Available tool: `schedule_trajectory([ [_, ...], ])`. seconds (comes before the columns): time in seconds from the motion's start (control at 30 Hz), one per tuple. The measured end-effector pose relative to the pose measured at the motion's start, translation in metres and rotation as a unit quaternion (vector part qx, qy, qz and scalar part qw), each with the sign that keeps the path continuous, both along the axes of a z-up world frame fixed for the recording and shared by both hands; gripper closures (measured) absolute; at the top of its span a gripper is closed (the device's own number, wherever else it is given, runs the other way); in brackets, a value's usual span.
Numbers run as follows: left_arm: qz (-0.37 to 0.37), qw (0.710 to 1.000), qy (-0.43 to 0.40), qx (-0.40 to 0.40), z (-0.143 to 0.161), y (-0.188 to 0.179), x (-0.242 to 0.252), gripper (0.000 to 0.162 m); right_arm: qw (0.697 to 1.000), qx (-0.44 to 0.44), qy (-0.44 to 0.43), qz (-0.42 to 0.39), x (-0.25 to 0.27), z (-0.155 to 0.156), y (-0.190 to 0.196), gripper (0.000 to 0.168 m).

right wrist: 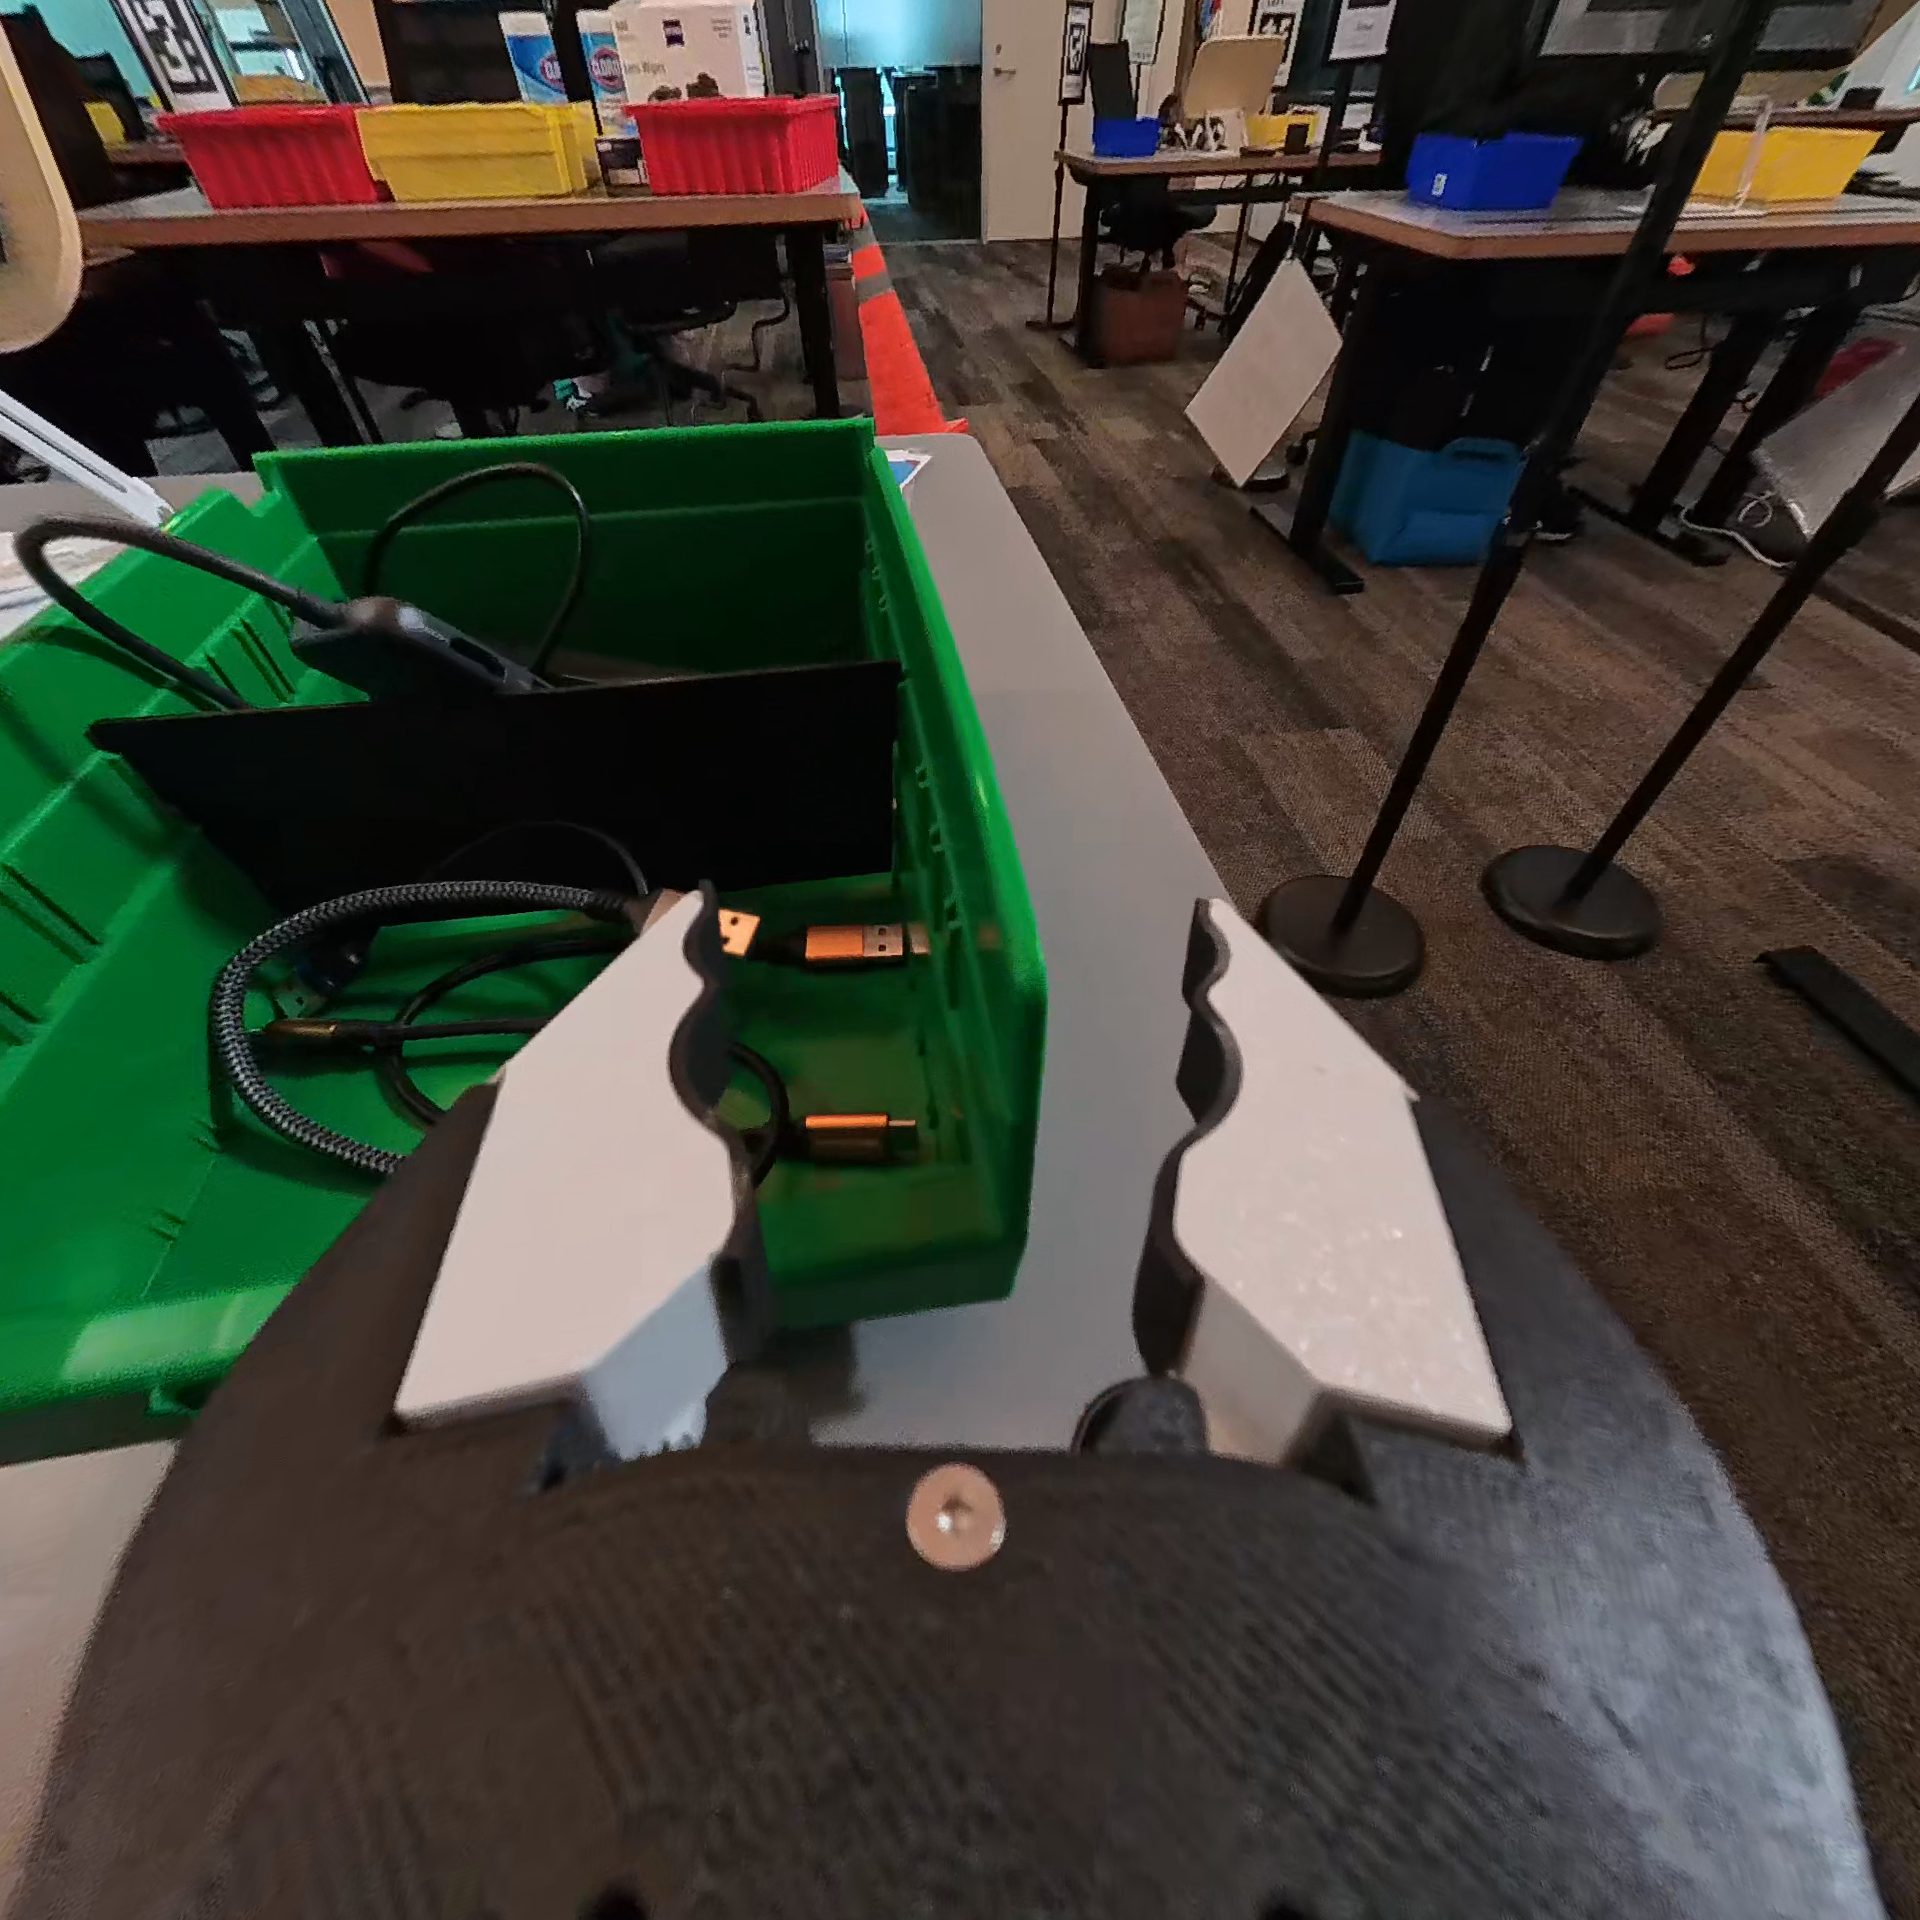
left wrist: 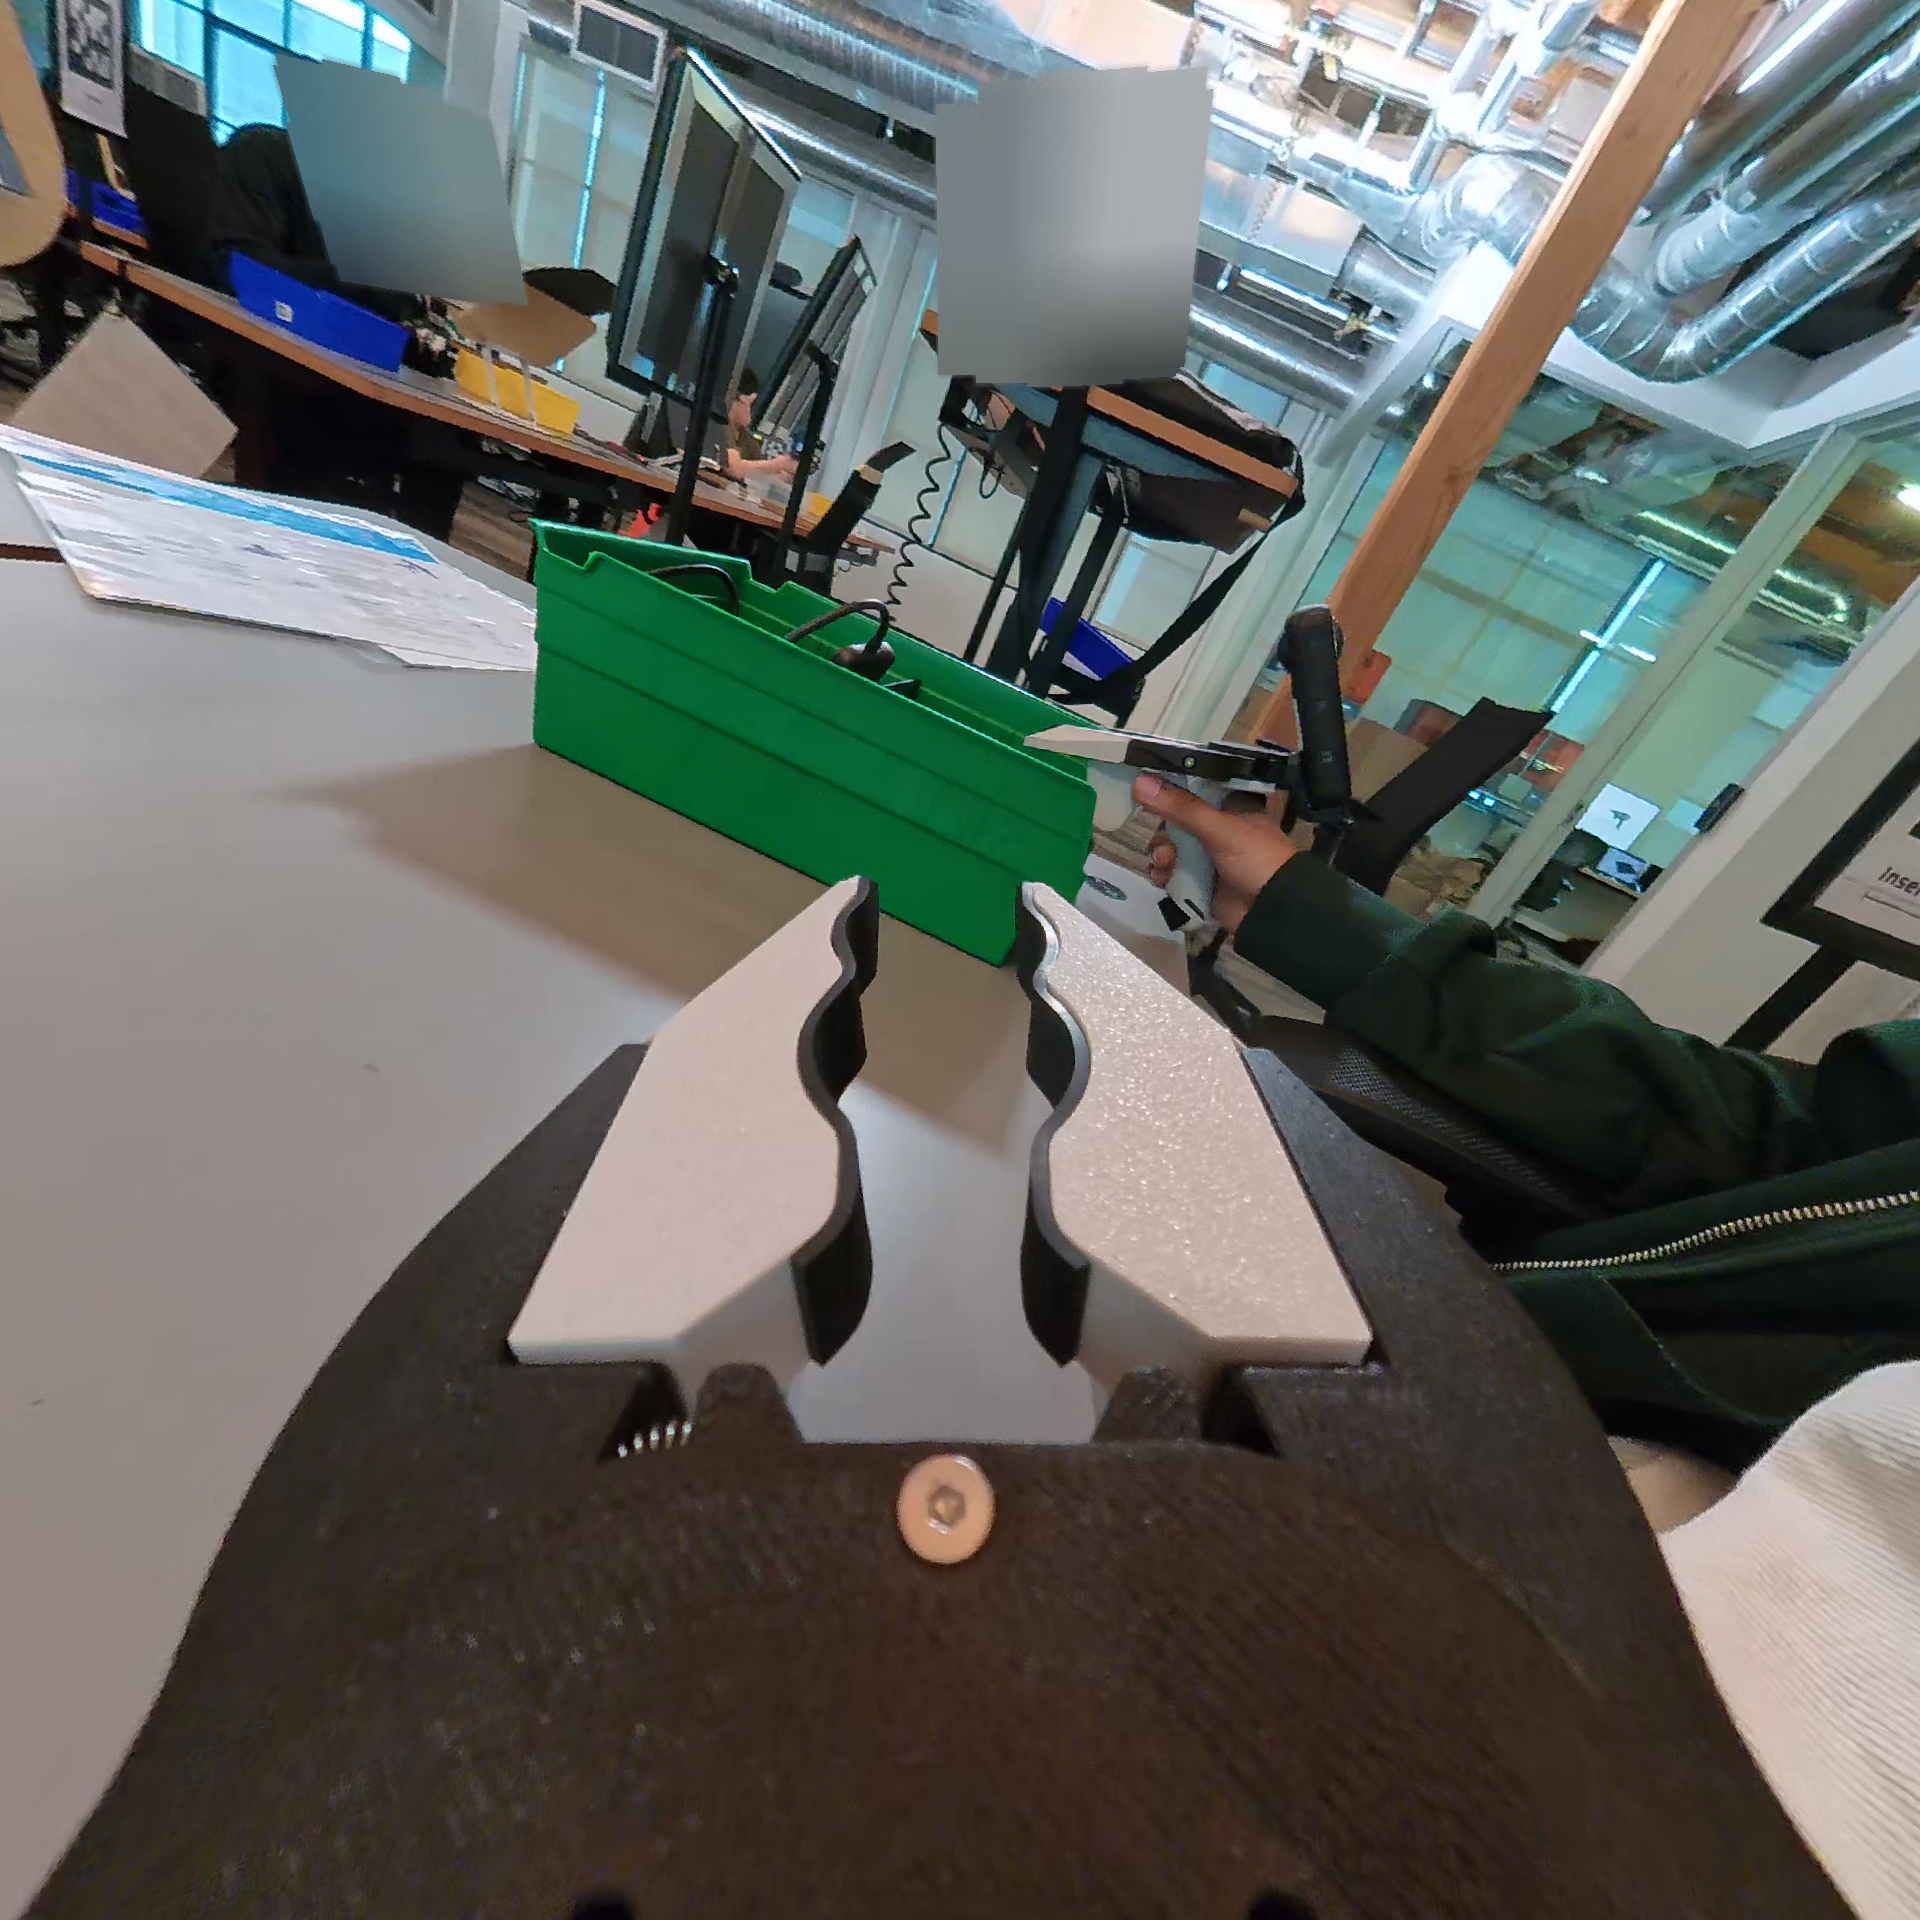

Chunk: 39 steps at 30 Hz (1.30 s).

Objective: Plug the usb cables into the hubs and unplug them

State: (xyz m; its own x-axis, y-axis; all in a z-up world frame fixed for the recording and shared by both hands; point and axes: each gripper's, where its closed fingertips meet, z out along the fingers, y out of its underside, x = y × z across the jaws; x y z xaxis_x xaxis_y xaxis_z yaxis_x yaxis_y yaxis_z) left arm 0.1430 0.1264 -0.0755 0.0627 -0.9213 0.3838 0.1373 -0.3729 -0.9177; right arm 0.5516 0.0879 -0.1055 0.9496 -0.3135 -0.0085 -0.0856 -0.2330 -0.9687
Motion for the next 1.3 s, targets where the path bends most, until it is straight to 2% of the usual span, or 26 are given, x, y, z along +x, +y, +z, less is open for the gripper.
schedule_trajectory([
  [0.17,0.032,0.999,-0.003,0.007,0.002,0.003,-0.017,0.139,1.0,0.002,0.022,0.01,0.005,-0.005,0.019,0.076],
  [0.23,0.044,0.999,-0.003,0.007,0.002,0.005,-0.023,0.139,0.999,-0.004,0.036,0.019,0.006,-0.009,0.026,0.083],
  [0.3,0.054,0.999,-0.004,0.006,0.002,0.006,-0.028,0.139,0.998,-0.023,0.048,0.03,0.006,-0.017,0.032,0.099],
  [0.33,0.058,0.998,-0.005,0.005,0.002,0.007,-0.031,0.139,0.997,-0.035,0.053,0.034,0.006,-0.021,0.034,0.117],
  [0.4,0.066,0.998,-0.005,0.003,0.002,0.008,-0.035,0.139,0.996,-0.036,0.062,0.049,0.006,-0.022,0.036,0.135],
  [0.5,0.073,0.997,-0.008,0.0,0.003,0.01,-0.039,0.139,0.989,-0.011,0.133,0.061,0.002,-0.02,0.039,0.163],
  [0.67,0.071,0.997,-0.007,-0.004,0.001,0.011,-0.038,0.139,0.982,0.015,0.177,0.059,0.0,-0.011,0.039,0.162],
  [0.83,0.066,0.998,-0.012,-0.012,0.001,0.013,-0.036,0.139,0.981,0.038,0.173,0.078,-0.015,0.008,0.036,0.163],
  [1.03,0.068,0.998,-0.012,-0.011,0.001,0.017,-0.034,0.138,0.977,0.033,0.17,0.124,-0.046,0.015,0.04,0.164],
  [1.2,0.111,0.994,0.0,0.014,0.003,0.029,-0.042,0.131,0.977,0.038,0.148,0.152,-0.074,0.027,0.044,0.164],
  [1.3,0.176,0.983,0.019,0.045,0.008,0.045,-0.057,0.123,0.971,0.04,0.153,0.18,-0.096,0.029,0.049,0.164],
])
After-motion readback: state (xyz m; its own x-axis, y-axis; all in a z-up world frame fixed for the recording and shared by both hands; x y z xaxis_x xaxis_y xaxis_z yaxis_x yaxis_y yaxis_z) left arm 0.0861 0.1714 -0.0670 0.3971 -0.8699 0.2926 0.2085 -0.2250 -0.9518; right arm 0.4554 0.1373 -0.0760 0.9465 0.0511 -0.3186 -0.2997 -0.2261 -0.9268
